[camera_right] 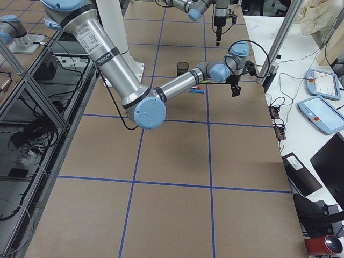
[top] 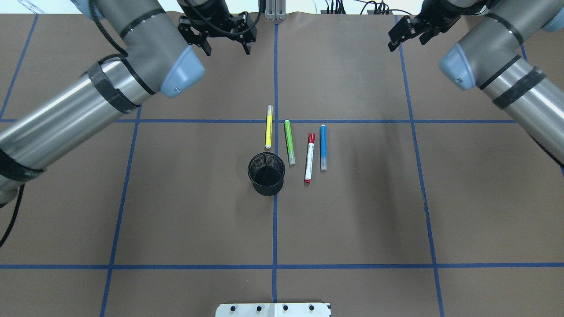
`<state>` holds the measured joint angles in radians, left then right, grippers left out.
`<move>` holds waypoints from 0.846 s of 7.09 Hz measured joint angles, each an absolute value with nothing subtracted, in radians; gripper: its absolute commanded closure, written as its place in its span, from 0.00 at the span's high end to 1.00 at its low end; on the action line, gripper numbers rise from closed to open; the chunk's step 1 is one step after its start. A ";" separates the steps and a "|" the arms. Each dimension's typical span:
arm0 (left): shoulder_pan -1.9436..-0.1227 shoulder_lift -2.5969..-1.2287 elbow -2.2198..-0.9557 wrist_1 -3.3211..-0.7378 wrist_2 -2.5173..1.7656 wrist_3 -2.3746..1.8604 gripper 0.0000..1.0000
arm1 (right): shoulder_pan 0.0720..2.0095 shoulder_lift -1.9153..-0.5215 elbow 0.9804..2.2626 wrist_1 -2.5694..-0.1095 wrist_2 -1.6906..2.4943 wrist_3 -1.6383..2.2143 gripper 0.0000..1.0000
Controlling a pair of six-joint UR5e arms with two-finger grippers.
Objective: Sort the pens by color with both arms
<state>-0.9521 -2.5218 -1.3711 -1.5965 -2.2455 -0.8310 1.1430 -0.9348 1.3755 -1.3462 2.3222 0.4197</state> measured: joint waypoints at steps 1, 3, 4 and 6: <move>-1.018 -2.492 -1.398 -1.534 -2.267 -0.712 0.99 | 1.203 -0.948 1.341 -1.348 2.353 0.355 0.99; -1.156 -2.384 -1.460 -1.453 -2.277 -0.440 0.99 | 1.288 -0.978 1.295 -1.350 2.369 0.285 0.99; -1.226 -2.313 -1.484 -1.443 -2.278 -0.306 0.99 | 1.328 -1.002 1.277 -1.351 2.373 0.240 0.99; -1.352 -2.172 -1.517 -1.439 -2.280 -0.088 0.99 | 1.406 -1.053 1.248 -1.354 2.384 0.172 0.99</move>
<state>-1.3516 -2.1715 -1.5171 -1.4389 -2.2797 -0.0881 1.4059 -1.0531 1.2479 -1.3543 2.3840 0.1718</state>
